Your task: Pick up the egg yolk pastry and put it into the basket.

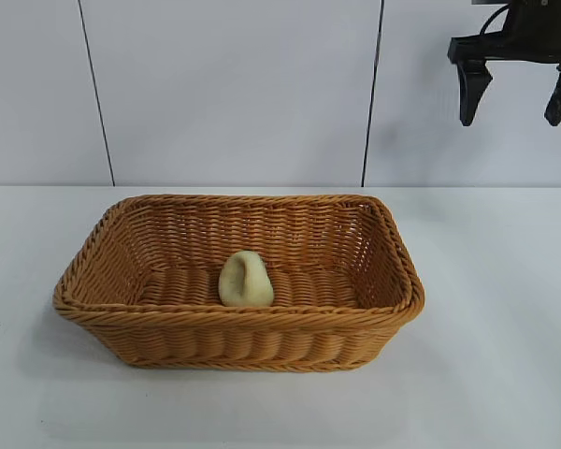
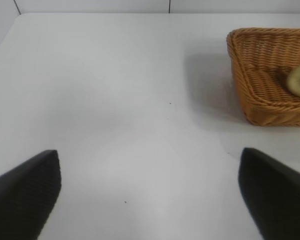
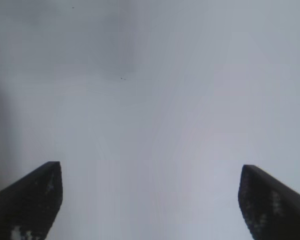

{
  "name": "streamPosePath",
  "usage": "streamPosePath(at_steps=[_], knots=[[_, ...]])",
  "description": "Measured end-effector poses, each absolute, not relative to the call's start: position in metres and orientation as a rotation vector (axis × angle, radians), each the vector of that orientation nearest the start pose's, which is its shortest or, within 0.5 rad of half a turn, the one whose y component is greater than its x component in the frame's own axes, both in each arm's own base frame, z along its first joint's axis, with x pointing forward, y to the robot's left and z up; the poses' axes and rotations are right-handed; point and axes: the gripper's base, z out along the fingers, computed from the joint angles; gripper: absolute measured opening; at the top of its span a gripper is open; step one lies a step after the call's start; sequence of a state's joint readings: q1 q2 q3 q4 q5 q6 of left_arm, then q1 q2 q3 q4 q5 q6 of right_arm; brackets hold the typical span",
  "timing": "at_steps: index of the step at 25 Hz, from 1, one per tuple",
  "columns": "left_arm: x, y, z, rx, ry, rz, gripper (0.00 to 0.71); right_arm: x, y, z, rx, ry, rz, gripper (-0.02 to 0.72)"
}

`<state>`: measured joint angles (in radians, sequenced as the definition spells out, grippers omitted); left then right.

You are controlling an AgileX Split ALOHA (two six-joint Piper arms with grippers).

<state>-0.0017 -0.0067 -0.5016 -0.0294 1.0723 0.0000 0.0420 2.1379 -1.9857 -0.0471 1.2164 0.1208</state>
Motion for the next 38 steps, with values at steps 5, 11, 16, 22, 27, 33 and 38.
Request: streamPosePath(at_steps=[5,11,16,22,27,33,38], knots=[[-0.007,-0.002,0.277,0.003,2.046,-0.036,0.692,0.423,0.014,0.265,0.061,2.912,-0.043,0.685],[-0.007,-0.002,0.277,0.003,2.046,-0.036,0.692,0.324,0.01,0.293,0.009,2.95,-0.051,0.685],[-0.007,-0.002,0.277,0.003,2.046,-0.036,0.692,0.236,0.006,0.295,0.007,2.951,-0.051,0.685],[-0.007,-0.002,0.277,0.003,2.046,-0.036,0.692,0.149,0.003,0.278,0.002,2.8,-0.038,0.685],[-0.007,-0.002,0.277,0.003,2.046,-0.036,0.692,0.093,0.0,0.268,-0.037,2.617,-0.036,0.685],[-0.007,-0.002,0.277,0.003,2.046,-0.036,0.692,0.046,-0.002,0.274,-0.035,2.335,-0.027,0.685],[-0.007,-0.002,0.277,0.003,2.046,-0.036,0.692,0.011,-0.003,0.281,-0.026,2.096,-0.018,0.685]])
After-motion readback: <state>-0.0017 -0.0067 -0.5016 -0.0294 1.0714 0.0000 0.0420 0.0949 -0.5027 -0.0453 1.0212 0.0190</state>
